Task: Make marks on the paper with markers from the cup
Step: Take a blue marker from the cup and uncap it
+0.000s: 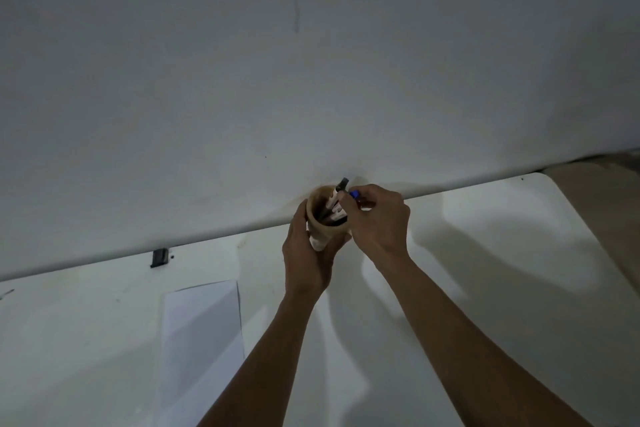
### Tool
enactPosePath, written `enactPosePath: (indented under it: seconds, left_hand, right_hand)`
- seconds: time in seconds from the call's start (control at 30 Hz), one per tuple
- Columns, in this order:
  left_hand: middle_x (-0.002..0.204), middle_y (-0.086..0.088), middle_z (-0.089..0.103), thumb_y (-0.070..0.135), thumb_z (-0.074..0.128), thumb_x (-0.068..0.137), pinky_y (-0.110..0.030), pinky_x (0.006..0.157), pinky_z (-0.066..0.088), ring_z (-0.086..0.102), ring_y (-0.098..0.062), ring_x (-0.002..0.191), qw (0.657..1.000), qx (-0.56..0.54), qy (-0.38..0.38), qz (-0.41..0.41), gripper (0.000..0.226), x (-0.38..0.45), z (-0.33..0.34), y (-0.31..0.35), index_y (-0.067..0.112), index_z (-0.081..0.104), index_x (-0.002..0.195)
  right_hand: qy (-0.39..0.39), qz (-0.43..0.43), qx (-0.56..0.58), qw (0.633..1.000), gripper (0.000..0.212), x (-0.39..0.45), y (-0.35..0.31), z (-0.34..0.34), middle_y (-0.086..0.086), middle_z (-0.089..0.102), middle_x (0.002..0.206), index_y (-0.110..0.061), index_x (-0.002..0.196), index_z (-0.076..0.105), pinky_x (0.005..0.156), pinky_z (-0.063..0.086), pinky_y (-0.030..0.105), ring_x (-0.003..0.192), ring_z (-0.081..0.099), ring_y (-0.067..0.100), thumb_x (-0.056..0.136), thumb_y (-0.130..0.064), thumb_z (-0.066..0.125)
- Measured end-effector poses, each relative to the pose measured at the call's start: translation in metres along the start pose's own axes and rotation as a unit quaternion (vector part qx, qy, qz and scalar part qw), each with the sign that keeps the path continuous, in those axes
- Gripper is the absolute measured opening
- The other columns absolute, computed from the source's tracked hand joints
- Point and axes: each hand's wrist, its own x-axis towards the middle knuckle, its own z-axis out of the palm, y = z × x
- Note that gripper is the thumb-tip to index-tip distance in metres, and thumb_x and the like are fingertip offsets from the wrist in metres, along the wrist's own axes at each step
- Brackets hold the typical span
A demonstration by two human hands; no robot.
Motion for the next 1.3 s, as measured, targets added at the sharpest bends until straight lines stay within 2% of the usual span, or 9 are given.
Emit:
enactPosePath:
  seconds: [0.2,0.37,0.57,0.67,0.77,0.9,1.0,1.1,1.3]
  left_hand:
    - [0.115,0.033,0.064,0.006,0.084,0.075,-0.007,0.089,0.05,0.059,0.015,0.109,1.0,0.009,-0.008,-0.01,0.071,0.002,-0.002,-0.001,0.043,0.05,0.125]
    - [0.118,0.044,0.059,0.007,0.085,0.073,-0.02,0.1,0.049,0.056,0.014,0.116,0.999,0.028,-0.019,-0.013,0.079,0.002,-0.006,0.0,0.053,0.046,0.124]
    - [0.116,0.029,0.061,0.007,0.084,0.074,-0.008,0.085,0.049,0.057,0.02,0.105,0.999,0.039,-0.015,-0.014,0.072,0.001,-0.007,0.004,0.044,0.048,0.125]
    - [0.115,0.036,0.058,0.018,0.087,0.072,-0.01,0.091,0.045,0.053,0.024,0.106,0.996,0.085,-0.035,-0.015,0.076,0.004,-0.01,0.004,0.046,0.045,0.127]
    - [0.125,0.02,0.059,0.015,0.087,0.073,-0.004,0.085,0.044,0.054,0.016,0.112,0.992,0.114,-0.047,-0.016,0.076,0.005,-0.017,0.009,0.031,0.046,0.135]
    - [0.147,-0.009,0.053,0.015,0.073,0.087,-0.041,0.11,0.045,0.05,-0.026,0.135,0.972,0.232,-0.034,-0.016,0.065,-0.002,-0.052,0.011,0.01,0.043,0.145]
    - [0.123,-0.004,0.07,0.019,0.062,0.096,-0.033,0.1,0.05,0.066,-0.02,0.113,0.976,0.216,-0.013,-0.03,0.03,-0.023,-0.101,0.018,0.012,0.064,0.125]
    - [0.109,0.004,0.075,0.03,0.055,0.1,-0.045,0.094,0.058,0.072,-0.01,0.099,0.988,0.135,-0.039,-0.06,0.025,-0.047,-0.15,0.024,0.017,0.071,0.115]
    - [0.094,0.01,0.075,0.023,0.078,0.084,-0.008,0.071,0.052,0.066,-0.001,0.088,0.979,0.194,-0.052,0.028,0.023,-0.09,-0.217,0.013,0.016,0.076,0.106]
  right_hand:
    - [0.018,-0.025,0.057,0.998,0.013,-0.003,-0.016,-0.021,-0.009,0.069,0.072,-0.017,0.084,0.071,0.064,0.041,-0.003,0.065,0.064,-0.012,0.092,-0.027,0.073]
    - [0.069,0.028,0.197,0.978,0.02,-0.008,-0.017,-0.051,0.0,0.077,0.077,-0.015,0.089,0.067,0.071,0.061,0.031,0.072,0.077,0.015,0.095,-0.034,0.067]
    - [-0.067,0.244,0.536,0.806,0.012,-0.032,-0.006,-0.087,0.015,0.076,0.086,0.001,0.097,0.067,0.07,0.064,0.027,0.071,0.077,0.022,0.088,0.008,0.063]
    - [-0.153,0.277,0.547,0.775,0.025,-0.051,0.006,-0.083,0.017,0.078,0.091,0.004,0.111,0.068,0.074,0.065,0.027,0.079,0.078,0.021,0.089,0.01,0.058]
    - [-0.202,0.268,0.531,0.778,0.034,-0.067,0.006,-0.072,0.017,0.079,0.092,0.001,0.122,0.065,0.074,0.064,0.03,0.083,0.078,0.024,0.092,0.012,0.055]
    - [-0.221,0.231,0.498,0.806,0.032,-0.079,-0.011,-0.053,0.016,0.079,0.106,-0.004,0.12,0.067,0.08,0.064,0.035,0.093,0.078,0.028,0.089,0.004,0.066]
    - [-0.191,0.21,0.41,0.867,0.025,-0.092,-0.023,-0.031,0.012,0.078,0.102,-0.005,0.115,0.069,0.084,0.06,0.036,0.091,0.076,0.022,0.09,-0.007,0.073]
    - [-0.18,0.191,0.345,0.901,0.017,-0.112,-0.033,-0.002,0.006,0.077,0.091,-0.006,0.102,0.07,0.084,0.056,0.034,0.091,0.072,0.02,0.087,-0.009,0.077]
    - [-0.197,0.179,0.345,0.9,0.021,-0.168,-0.057,0.054,0.013,0.078,0.093,-0.01,0.1,0.065,0.084,0.06,0.036,0.091,0.074,0.026,0.085,-0.006,0.079]
